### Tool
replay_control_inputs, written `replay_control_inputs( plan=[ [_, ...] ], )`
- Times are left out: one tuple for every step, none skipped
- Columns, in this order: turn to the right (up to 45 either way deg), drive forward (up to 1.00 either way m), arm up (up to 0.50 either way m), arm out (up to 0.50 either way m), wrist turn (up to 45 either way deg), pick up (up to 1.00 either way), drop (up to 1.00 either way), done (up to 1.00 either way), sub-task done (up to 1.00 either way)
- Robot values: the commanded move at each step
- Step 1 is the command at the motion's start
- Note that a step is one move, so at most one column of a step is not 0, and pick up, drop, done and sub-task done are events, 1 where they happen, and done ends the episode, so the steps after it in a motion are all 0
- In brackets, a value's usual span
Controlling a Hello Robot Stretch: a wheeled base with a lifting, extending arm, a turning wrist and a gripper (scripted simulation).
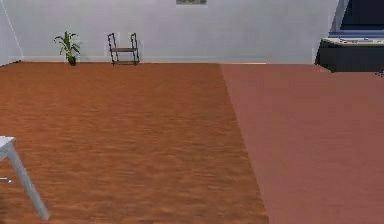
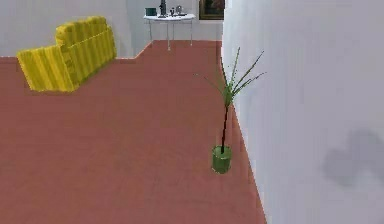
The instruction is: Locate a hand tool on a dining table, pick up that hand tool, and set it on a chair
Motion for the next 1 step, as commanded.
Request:
replay_control_inputs(
  plan=[
    [-45.0,0.00,0.00,0.00,0.0,0.00,0.00,0.00,0.00]
  ],
)
